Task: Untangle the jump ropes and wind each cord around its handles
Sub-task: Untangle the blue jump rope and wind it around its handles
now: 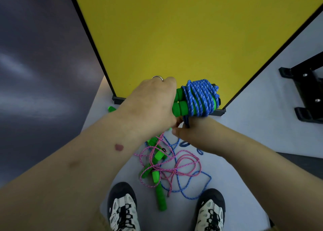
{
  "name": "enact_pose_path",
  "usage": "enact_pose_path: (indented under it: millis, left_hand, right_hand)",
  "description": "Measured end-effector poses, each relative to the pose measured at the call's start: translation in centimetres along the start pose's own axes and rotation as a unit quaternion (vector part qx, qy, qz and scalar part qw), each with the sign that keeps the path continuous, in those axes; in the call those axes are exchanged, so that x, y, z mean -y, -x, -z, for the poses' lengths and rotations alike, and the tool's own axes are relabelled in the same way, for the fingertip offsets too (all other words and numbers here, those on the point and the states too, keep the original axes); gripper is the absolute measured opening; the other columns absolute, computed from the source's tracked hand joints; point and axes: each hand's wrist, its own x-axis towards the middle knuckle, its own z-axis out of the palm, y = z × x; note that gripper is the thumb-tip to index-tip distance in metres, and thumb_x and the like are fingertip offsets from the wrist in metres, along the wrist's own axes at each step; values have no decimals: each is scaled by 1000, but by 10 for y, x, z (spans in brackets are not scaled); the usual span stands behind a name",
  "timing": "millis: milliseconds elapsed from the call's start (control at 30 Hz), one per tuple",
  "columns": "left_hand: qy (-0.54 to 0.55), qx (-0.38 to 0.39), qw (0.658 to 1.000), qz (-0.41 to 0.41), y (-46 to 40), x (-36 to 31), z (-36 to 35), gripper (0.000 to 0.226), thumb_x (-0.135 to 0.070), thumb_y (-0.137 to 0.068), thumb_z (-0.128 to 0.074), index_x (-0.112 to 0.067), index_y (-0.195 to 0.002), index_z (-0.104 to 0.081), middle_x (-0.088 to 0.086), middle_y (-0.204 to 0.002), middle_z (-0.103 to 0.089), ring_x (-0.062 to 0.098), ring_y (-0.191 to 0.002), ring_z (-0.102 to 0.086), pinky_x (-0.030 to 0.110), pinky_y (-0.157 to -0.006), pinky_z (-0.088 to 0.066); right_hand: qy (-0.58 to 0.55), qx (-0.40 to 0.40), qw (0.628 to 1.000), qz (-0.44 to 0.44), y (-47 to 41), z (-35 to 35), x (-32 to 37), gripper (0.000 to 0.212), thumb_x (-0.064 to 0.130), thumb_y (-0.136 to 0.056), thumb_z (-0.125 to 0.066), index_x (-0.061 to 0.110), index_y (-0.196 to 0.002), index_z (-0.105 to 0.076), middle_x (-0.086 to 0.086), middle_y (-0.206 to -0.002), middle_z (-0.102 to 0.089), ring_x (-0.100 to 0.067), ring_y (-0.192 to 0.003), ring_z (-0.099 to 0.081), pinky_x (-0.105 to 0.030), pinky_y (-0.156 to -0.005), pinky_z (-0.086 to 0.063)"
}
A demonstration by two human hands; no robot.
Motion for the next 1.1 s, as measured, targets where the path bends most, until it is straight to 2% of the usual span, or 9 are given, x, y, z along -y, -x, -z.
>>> enact_pose_path:
  millis: [100, 233, 333, 500, 633, 733, 867, 967, 1100]
  left_hand:
    - [-3, -41, 999, 5, -1, 1, -4, 36, -35, -64, -75, -27, -88, -50, -2, -77, -47, 24, -70, -51, 32, -48, -31]
    - [0, -51, 998, 33, 0, 8, -7, 37, -43, -68, -71, -35, -96, -47, -5, -77, -43, 28, -76, -51, 37, -60, -45]
    - [4, -38, 999, 22, 0, 11, -7, 39, -38, -71, -71, -37, -105, -51, -4, -81, -41, 30, -80, -51, 34, -59, -37]
    - [-27, -45, 998, 18, -3, 13, -6, 48, -37, -70, -76, -38, -112, -52, -1, -85, -49, 30, -85, -53, 34, -57, -36]
    - [-34, -56, 998, -4, -4, 20, -13, 33, -36, -69, -73, -32, -94, -51, -5, -79, -51, 27, -84, -52, 36, -58, -44]
    - [-42, -39, 998, -19, -6, 18, -15, 36, -39, -67, -74, -34, -83, -42, -7, -76, -48, 25, -81, -50, 34, -57, -40]
    - [-59, -11, 998, -33, -6, 14, -14, 33, -35, -69, -74, -27, -90, -50, -7, -78, -47, 22, -82, -45, 34, -57, -39]
    - [-59, 8, 998, -34, -4, 11, -11, 38, -32, -67, -77, -25, -95, -52, -7, -82, -50, 21, -86, -45, 33, -58, -37]
    - [-61, 20, 997, -32, -1, 6, -5, 47, -29, -67, -78, -23, -96, -42, -7, -78, -42, 22, -86, -45, 33, -59, -36]
  right_hand:
    - [-36, 37, 998, -39, 4, -1, 9, 10, 20, -90, -61, 18, -99, -60, 6, -66, -47, -4, -56, -47, -15, -52, -38]
    - [-41, 64, 996, -51, 15, 10, 22, 28, 20, -73, -57, 16, -101, -55, -7, -78, -54, -20, -65, -47, -41, -59, -45]
    - [-35, 76, 994, -69, 24, 24, 32, 46, 34, -58, -52, 15, -100, -61, -13, -88, -64, -28, -75, -58, -50, -65, -52]
    - [-175, 127, 974, -71, 31, 51, 41, 30, 35, -66, -66, 12, -78, -52, -4, -64, -39, -23, -59, -32, -39, -53, -22]
    - [-222, 114, 967, -58, 27, 65, 37, 36, 34, -74, -73, 4, -89, -60, -9, -70, -33, -20, -56, -24, -38, -54, -14]
    - [-212, 37, 974, -74, 18, 73, 33, 26, 28, -92, -67, 2, -91, -67, -7, -62, -40, -15, -48, -31, -29, -48, -20]
    - [-49, -42, 996, -55, 6, 84, 29, 31, 44, -90, -67, 15, -83, -71, -1, -56, -55, -15, -47, -46, -27, -47, -38]
    - [12, -93, 994, -49, 0, 92, 27, 29, 49, -85, -73, 20, -82, -71, -5, -75, -70, -12, -53, -51, -25, -48, -37]
    - [18, -111, 992, -56, -10, 96, 24, 23, 49, -86, -72, 26, -84, -72, 0, -74, -61, -6, -42, -43, -25, -46, -30]
